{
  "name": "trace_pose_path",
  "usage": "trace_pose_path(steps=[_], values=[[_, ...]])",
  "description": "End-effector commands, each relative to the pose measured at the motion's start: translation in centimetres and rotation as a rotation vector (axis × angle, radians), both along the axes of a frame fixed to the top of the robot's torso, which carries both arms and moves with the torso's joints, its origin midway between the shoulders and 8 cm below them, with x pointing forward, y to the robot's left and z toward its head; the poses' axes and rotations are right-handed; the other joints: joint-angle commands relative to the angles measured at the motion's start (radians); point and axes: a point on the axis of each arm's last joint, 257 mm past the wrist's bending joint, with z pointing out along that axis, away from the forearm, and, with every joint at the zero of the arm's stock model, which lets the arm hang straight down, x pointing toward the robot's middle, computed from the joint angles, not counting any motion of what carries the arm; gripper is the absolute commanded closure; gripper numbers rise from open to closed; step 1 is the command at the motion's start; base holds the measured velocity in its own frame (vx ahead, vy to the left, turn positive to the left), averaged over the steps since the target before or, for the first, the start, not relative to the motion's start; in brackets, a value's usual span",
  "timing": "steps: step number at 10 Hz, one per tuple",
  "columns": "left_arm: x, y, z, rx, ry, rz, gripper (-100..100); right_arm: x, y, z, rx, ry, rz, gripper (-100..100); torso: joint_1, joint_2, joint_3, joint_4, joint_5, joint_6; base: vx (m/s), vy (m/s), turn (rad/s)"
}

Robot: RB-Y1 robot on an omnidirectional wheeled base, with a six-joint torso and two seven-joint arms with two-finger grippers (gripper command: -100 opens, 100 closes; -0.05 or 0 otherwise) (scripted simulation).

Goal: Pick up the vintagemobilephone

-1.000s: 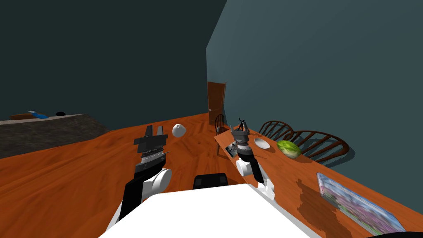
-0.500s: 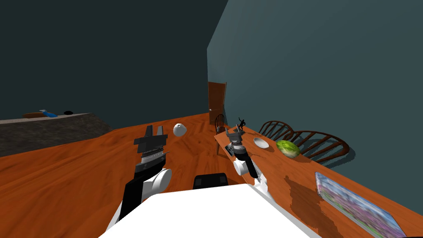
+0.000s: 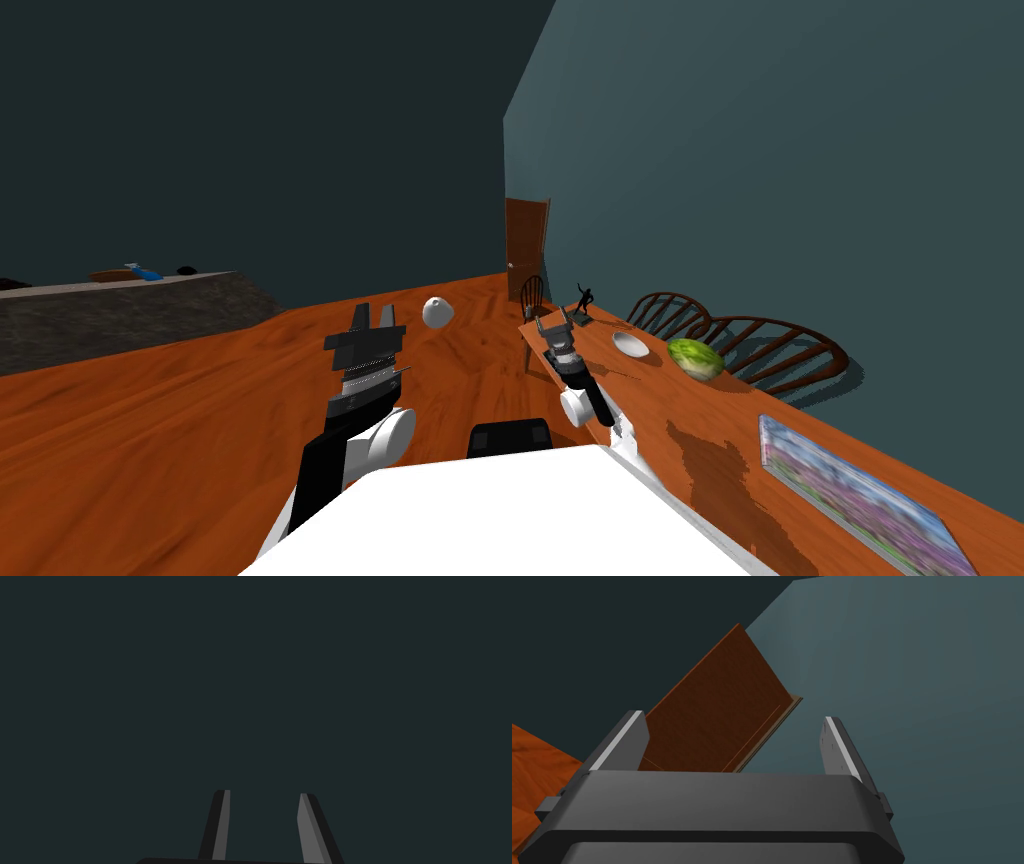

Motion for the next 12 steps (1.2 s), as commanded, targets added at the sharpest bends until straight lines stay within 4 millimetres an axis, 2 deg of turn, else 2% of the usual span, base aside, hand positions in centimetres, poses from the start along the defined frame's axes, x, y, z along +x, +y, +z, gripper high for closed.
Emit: trace_pose_path(steps=[1, 2, 3, 4, 5, 6, 7, 8, 9, 10, 11, 12], values=[[0.0, 0.0, 0.0, 0.0, 0.0, 0.0, 0, 0.5, 0.1, -1.0, 0.024, 0.026, 0.023, -100, 0.0, 0.0, 0.0, 0.0, 0.0, 0.0, -0.019, -0.007, -0.007], [0.0, 0.0, 0.0, 0.0, 0.0, 0.0, 0, 1.0, 1.3, -2.3, 0.047, 0.066, 0.084, -100, 0.001, -0.002, -0.001, 0.0, 0.0, 0.0, -0.038, -0.006, 0.041], [0.0, 0.0, 0.0, 0.0, 0.0, 0.0, 0, 1.2, 1.1, -3.1, 0.065, 0.089, 0.095, -100, 0.001, -0.001, -0.001, 0.0, 0.0, 0.0, -0.041, -0.009, 0.036], [0.0, 0.0, 0.0, 0.0, 0.0, 0.0, 0, 1.6, 2.4, -4.1, 0.082, 0.121, 0.152, -100, 0.001, -0.001, -0.001, 0.0, 0.0, 0.0, -0.056, -0.02, 0.065], [0.0, 0.0, 0.0, 0.0, 0.0, 0.0, 0, 1.9, 2.1, -5.3, 0.097, 0.152, 0.157, -100, 0.0, 0.0, 0.0, 0.0, 0.0, 0.0, -0.047, -0.021, 0.032], [0.0, 0.0, 0.0, 0.0, 0.0, 0.0, 0, 1.9, 2.1, -5.4, 0.112, 0.158, 0.167, -100, 0.0, -0.001, 0.0, 0.0, 0.0, 0.0, -0.016, -0.009, -0.01], [0.0, 0.0, 0.0, 0.0, 0.0, 0.0, 0, 2.3, 3.2, -7.0, 0.125, 0.204, 0.217, -100, 0.001, -0.002, -0.001, 0.0, 0.0, 0.0, -0.029, -0.009, 0.064], [0.0, 0.0, 0.0, 0.0, 0.0, 0.0, 0, 2.5, 3.0, -7.8, 0.144, 0.227, 0.225, -100, 0.001, -0.002, -0.001, 0.0, 0.0, 0.0, -0.035, -0.011, 0.034], [0.0, 0.0, 0.0, 0.0, 0.0, 0.0, 0, 2.5, 3.0, -7.8, 0.154, 0.23, 0.232, -100, 0.001, -0.002, -0.001, 0.0, 0.0, 0.0, -0.02, -0.004, -0.007], [0.0, 0.0, 0.0, 0.0, 0.0, 0.0, 0, 2.9, 3.9, -9.4, 0.169, 0.279, 0.279, -100, 0.001, -0.002, -0.001, 0.0, 0.0, 0.0, -0.039, -0.004, 0.074], [0.0, 0.0, 0.0, 0.0, 0.0, 0.0, 0, 3.0, 3.6, -10.1, 0.188, 0.302, 0.285, -100, 0.001, -0.002, -0.001, 0.0, 0.0, 0.0, -0.038, -0.012, 0.034], [0.0, 0.0, 0.0, 0.0, 0.0, 0.0, 0, 3.0, 3.6, -10.1, 0.195, 0.304, 0.289, -100, 0.001, -0.001, -0.001, 0.0, 0.0, 0.0, -0.018, -0.01, -0.015]])
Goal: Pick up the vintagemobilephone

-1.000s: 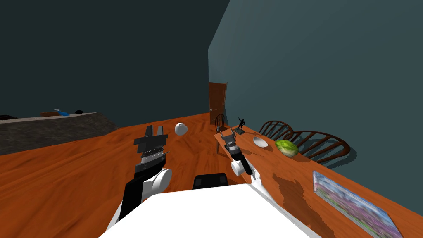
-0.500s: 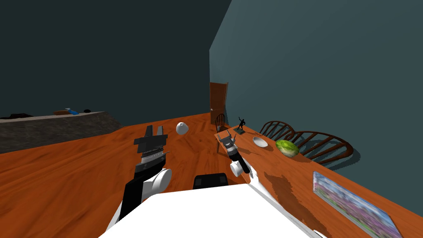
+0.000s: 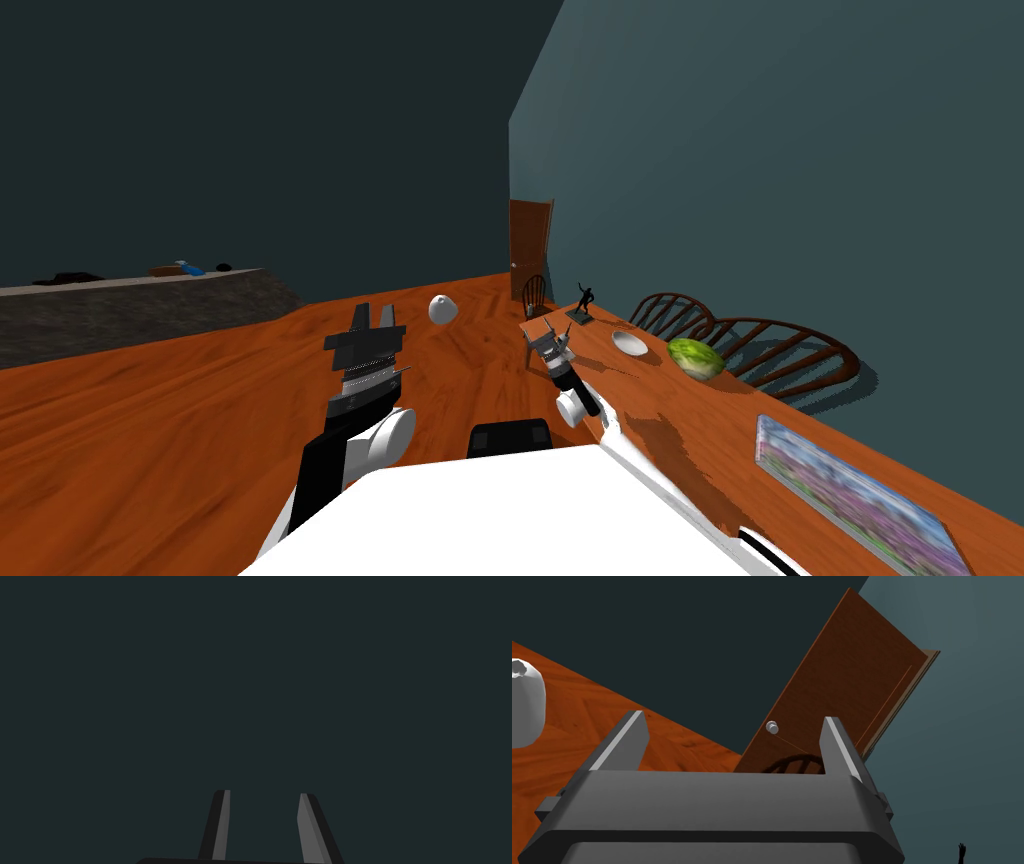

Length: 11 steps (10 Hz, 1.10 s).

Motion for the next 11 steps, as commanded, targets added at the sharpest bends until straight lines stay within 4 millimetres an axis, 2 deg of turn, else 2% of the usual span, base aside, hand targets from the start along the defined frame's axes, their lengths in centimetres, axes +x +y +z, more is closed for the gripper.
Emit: trace_pose_path(steps=[1, 2, 3, 5, 6, 8, 9, 11], values=[[0.0, 0.0, 0.0, 0.0, 0.0, 0.0, 0, 0.4, 0.6, -2.1, 0.017, 0.064, 0.047, -100, 0.0, 0.0, 0.0, 0.0, 0.0, 0.0, -0.033, -0.016, 0.07], [0.0, 0.0, 0.0, 0.0, 0.0, 0.0, 0, 0.4, 0.4, -2.5, 0.037, 0.081, 0.054, -100, -0.001, 0.0, 0.0, 0.0, 0.0, 0.0, -0.032, -0.011, 0.046], [0.0, 0.0, 0.0, 0.0, 0.0, 0.0, 0, 0.7, 0.9, -4.2, 0.04, 0.13, 0.09, -100, 0.0, 0.0, 0.0, 0.0, 0.0, 0.0, -0.045, -0.01, 0.066], [0.0, 0.0, 0.0, 0.0, 0.0, 0.0, 0, 0.8, 0.7, -4.9, 0.074, 0.16, 0.1, -100, 0.0, 0.001, 0.001, 0.0, 0.0, 0.0, -0.032, -0.005, 0.014], [0.0, 0.0, 0.0, 0.0, 0.0, 0.0, 0, 1.0, 0.9, -6.6, 0.072, 0.209, 0.129, -100, 0.0, 0.0, 0.0, 0.0, 0.0, 0.0, -0.031, -0.009, 0.074], [0.0, 0.0, 0.0, 0.0, 0.0, 0.0, 0, 1.1, 0.6, -7.2, 0.103, 0.237, 0.136, -100, 0.0, 0.0, 0.0, 0.0, 0.0, 0.0, -0.023, -0.007, 0.017], [0.0, 0.0, 0.0, 0.0, 0.0, 0.0, 0, 1.4, 0.5, -9.0, 0.101, 0.29, 0.158, -100, 0.0, 0.0, 0.0, 0.0, 0.0, 0.0, -0.031, -0.008, 0.076], [0.0, 0.0, 0.0, 0.0, 0.0, 0.0, 0, 1.4, 0.3, -9.5, 0.129, 0.313, 0.162, -100, 0.0, 0.0, 0.0, 0.0, 0.0, 0.0, -0.021, -0.01, 0.017]])
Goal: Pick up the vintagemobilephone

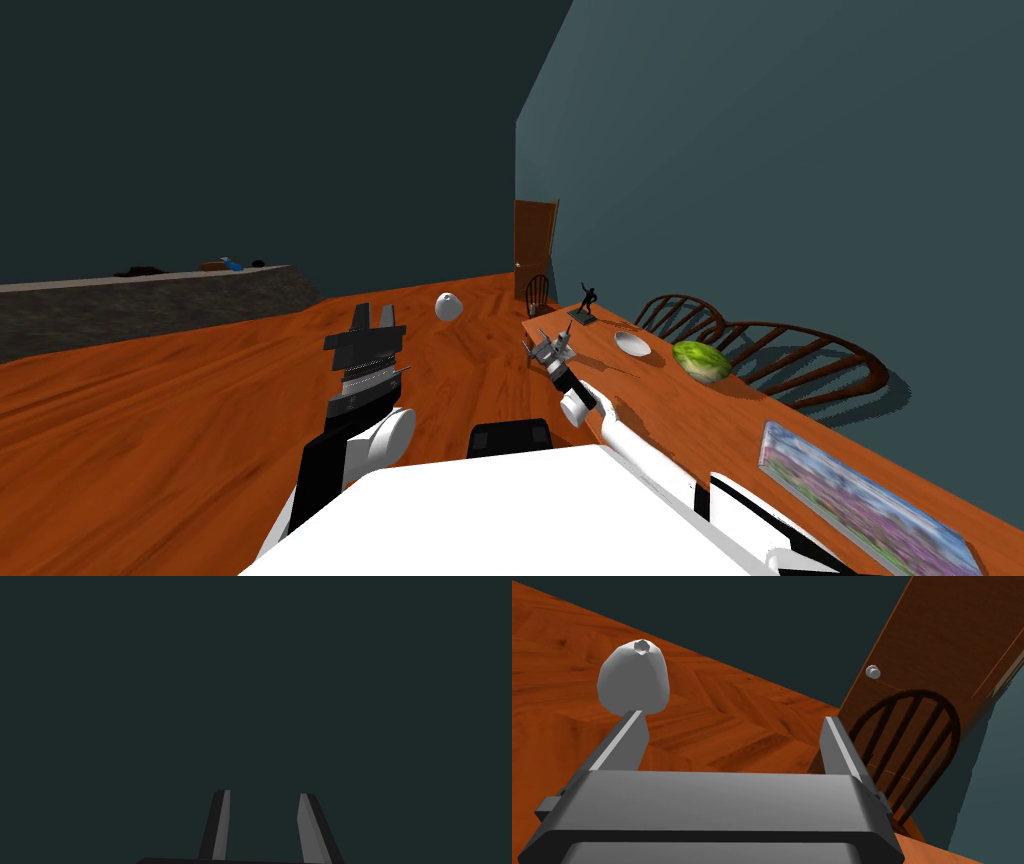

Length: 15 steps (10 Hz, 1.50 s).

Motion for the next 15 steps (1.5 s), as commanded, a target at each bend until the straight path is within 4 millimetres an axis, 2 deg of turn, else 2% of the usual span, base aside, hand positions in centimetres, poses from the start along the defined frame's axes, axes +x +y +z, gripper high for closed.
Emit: trace_pose_path(steps=[1, 2, 5, 7, 8, 10, 11, 14, 15], values=[[0.0, 0.0, 0.0, 0.0, 0.0, 0.0, 0, 0.2, -0.3, -1.8, 0.008, 0.057, 0.022, -100, 0.0, 0.0, 0.0, 0.0, 0.0, 0.0, -0.028, -0.009, 0.055], [0.0, 0.0, 0.0, 0.0, 0.0, 0.0, 0, 0.2, -0.7, -2.3, 0.023, 0.078, 0.02, -100, 0.0, 0.0, 0.0, 0.0, 0.0, 0.0, -0.03, -0.012, 0.049], [0.0, 0.0, 0.0, 0.0, 0.0, 0.0, 0, 0.8, -2.2, -5.5, 0.031, 0.185, 0.042, -100, -0.001, 0.001, 0.001, 0.0, 0.0, 0.0, -0.037, -0.02, 0.063], [0.0, 0.0, 0.0, 0.0, 0.0, 0.0, 0, 0.8, -2.7, -6.1, 0.06, 0.218, 0.035, -100, -0.001, 0.001, 0.0, 0.0, 0.0, 0.0, -0.024, -0.012, 0.013], [0.0, 0.0, 0.0, 0.0, 0.0, 0.0, 0, 1.1, -4.0, -7.7, 0.048, 0.264, 0.032, -100, 0.0, 0.0, 0.0, 0.0, 0.0, 0.0, -0.024, -0.013, 0.055], [0.0, 0.0, 0.0, 0.0, 0.0, 0.0, 0, 1.1, -4.1, -7.8, 0.072, 0.279, 0.032, -100, -0.001, 0.0, 0.0, 0.0, 0.0, 0.0, -0.02, -0.013, 0.024], [0.0, 0.0, 0.0, 0.0, 0.0, 0.0, 0, 1.5, -5.3, -8.9, 0.067, 0.32, 0.027, -100, 0.0, 0.0, 0.0, 0.0, 0.0, 0.0, -0.024, -0.015, 0.062], [0.0, 0.0, 0.0, 0.0, 0.0, 0.0, 0, 1.8, -7.3, -10.3, 0.082, 0.38, 0.008, -100, -0.001, 0.001, 0.0, 0.0, 0.0, 0.0, -0.029, -0.024, 0.046], [0.0, 0.0, 0.0, 0.0, 0.0, 0.0, 0, 1.8, -7.4, -10.4, 0.09, 0.386, 0.007, -100, -0.001, 0.0, 0.0, 0.0, 0.0, 0.0, -0.01, -0.013, -0.008]])
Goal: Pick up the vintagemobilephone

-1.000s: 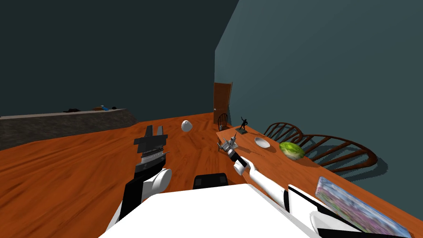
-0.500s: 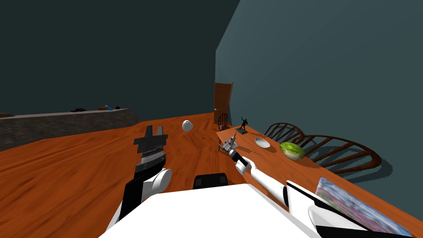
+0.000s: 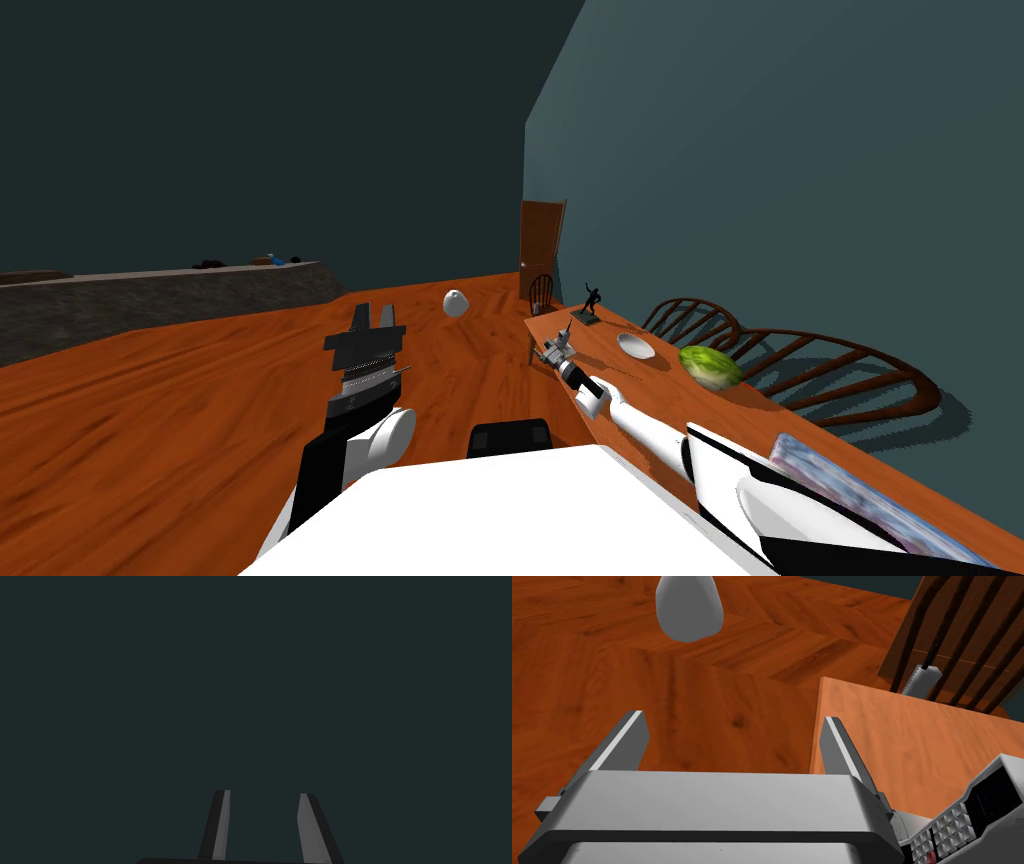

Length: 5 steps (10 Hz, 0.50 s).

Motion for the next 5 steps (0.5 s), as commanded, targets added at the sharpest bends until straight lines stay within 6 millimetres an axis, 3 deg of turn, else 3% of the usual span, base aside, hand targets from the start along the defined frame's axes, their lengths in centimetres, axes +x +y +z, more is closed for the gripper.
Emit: trace_pose_path(steps=[1, 5], values=[[0.0, 0.0, 0.0, 0.0, 0.0, 0.0, 0, 0.4, -1.9, -1.0, -0.005, 0.04, -0.016, -100, 0.0, 0.0, 0.0, 0.0, 0.0, 0.0, -0.021, -0.017, 0.051], [0.0, 0.0, 0.0, 0.0, 0.0, 0.0, 0, 0.8, -4.0, -1.8, 0.012, 0.091, -0.043, -100, -0.001, 0.0, 0.0, 0.0, 0.0, 0.0, -0.02, -0.021, 0.029]])
